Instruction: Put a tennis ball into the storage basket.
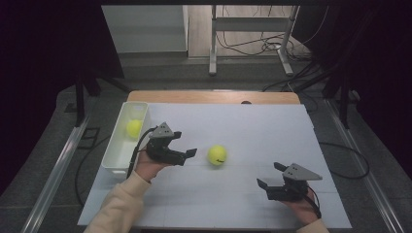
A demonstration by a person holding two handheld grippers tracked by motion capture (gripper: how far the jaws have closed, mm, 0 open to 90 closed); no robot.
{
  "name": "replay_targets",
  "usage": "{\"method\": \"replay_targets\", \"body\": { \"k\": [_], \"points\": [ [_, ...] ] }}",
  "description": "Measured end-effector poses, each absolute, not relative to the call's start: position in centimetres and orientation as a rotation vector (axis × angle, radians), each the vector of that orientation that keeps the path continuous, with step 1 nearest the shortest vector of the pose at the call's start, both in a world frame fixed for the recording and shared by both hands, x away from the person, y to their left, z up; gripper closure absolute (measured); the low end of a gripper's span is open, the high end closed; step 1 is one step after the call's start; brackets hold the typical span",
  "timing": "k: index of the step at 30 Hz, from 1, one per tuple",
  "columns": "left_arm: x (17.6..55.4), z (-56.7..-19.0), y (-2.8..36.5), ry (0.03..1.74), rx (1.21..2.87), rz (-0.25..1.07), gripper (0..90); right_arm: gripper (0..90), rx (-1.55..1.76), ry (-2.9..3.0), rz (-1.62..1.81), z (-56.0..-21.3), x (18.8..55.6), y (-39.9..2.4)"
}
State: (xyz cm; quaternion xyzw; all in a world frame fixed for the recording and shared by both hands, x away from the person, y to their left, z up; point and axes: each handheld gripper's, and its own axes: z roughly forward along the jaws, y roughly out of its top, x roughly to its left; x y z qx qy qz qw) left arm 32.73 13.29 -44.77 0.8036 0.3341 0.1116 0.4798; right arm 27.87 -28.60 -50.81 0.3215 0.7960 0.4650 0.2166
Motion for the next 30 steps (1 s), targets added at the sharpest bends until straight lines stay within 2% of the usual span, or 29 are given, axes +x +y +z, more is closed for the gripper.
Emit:
{"method": "replay_targets", "body": {
  "k": [30],
  "points": [
    [33.6,-46.6,10.9,0.806,2.038,0.217,10.6,12.1,0.890,2.214,1.283,-50.9,27.8,-28.6]
  ]
}}
